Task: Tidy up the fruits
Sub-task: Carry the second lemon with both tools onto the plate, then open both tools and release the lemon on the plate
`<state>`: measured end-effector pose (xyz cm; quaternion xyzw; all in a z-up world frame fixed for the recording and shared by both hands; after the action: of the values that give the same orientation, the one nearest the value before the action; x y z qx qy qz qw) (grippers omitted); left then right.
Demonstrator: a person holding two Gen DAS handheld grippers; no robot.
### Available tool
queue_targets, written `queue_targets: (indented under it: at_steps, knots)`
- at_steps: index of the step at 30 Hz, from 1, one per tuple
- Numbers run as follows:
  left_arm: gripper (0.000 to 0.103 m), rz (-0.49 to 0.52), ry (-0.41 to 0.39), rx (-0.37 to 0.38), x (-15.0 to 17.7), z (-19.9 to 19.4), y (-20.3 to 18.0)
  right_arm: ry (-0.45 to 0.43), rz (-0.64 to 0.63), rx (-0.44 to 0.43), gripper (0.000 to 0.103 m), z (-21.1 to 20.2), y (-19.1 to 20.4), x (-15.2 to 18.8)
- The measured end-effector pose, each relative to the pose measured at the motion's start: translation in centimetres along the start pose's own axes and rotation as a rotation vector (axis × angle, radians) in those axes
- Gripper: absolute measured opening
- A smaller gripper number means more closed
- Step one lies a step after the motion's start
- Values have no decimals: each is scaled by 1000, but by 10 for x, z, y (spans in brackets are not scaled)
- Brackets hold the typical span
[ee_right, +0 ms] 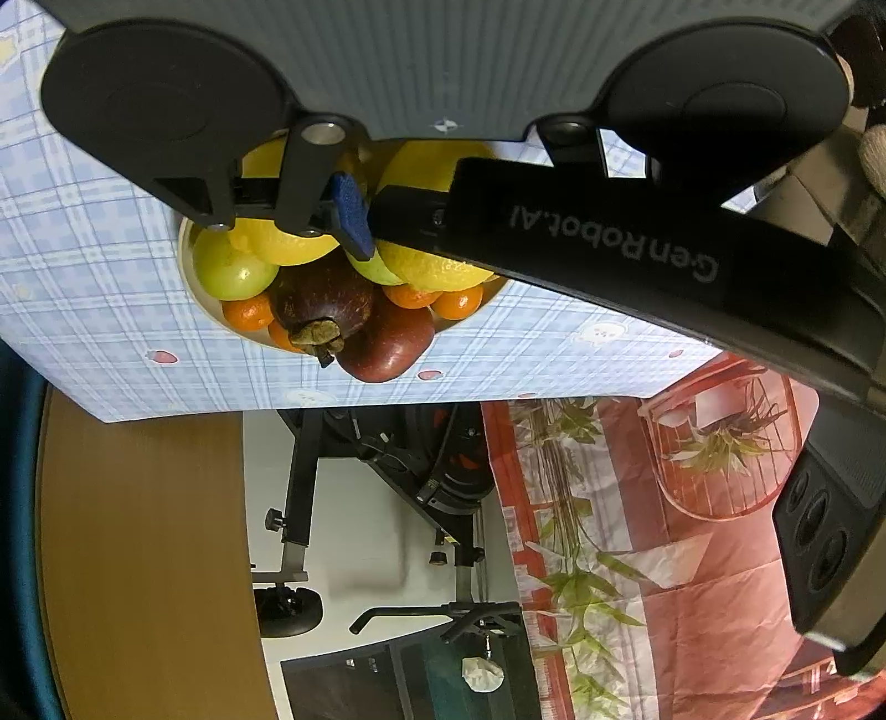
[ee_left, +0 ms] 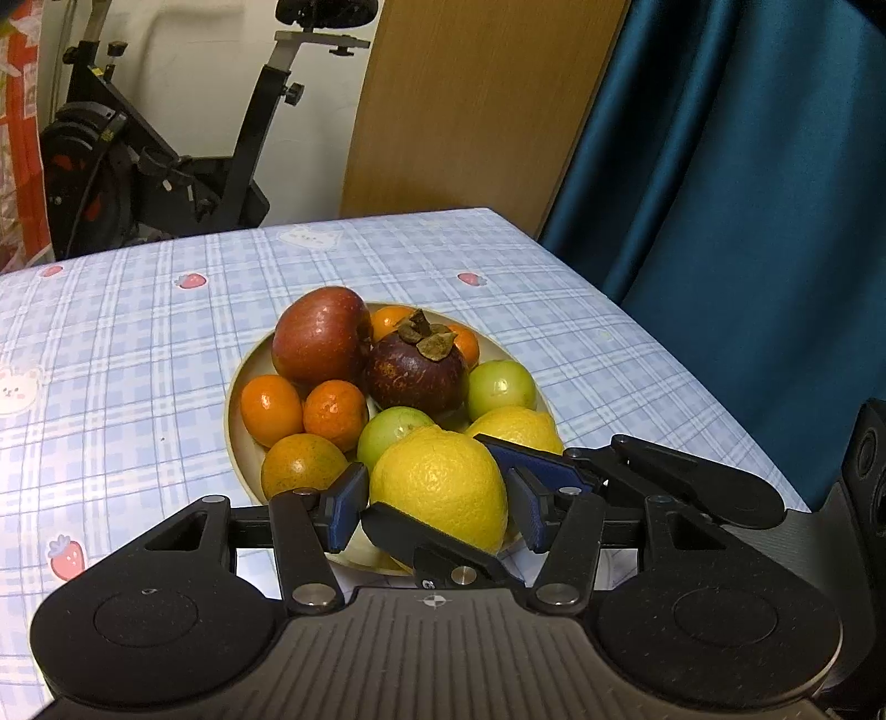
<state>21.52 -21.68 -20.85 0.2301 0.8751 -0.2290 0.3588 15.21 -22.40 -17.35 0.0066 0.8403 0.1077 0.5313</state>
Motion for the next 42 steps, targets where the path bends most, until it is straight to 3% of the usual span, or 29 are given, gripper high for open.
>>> queue_targets:
  at_steps: [14, 25, 37, 42]
  knots:
    - [59, -119, -86, -48, -6, -24, 31, 2, -105, 6, 57, -11, 9, 5]
    - [59, -97, -93, -32, -4, -23, 23, -6, -97, 9, 51, -15, 2, 4]
    - [60, -109, -114, -86, -4, -24, 36, -4, -128, -14, 56, 2, 12, 3]
    - [59, -120, -104, -72, -5, -26, 33, 3, -137, -4, 56, 2, 13, 4]
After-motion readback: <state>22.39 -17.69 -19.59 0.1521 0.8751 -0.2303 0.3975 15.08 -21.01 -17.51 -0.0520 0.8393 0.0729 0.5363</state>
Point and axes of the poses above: each gripper's, at about its wrist camera, not at the fingertips, and z roughly the way its jaws point, y to its left, x to its underside, the point moved 8 cm from there along z, roughly the way its jaws point, and after that the axes turned 2 degrees about -y, right-handed, at the moved point
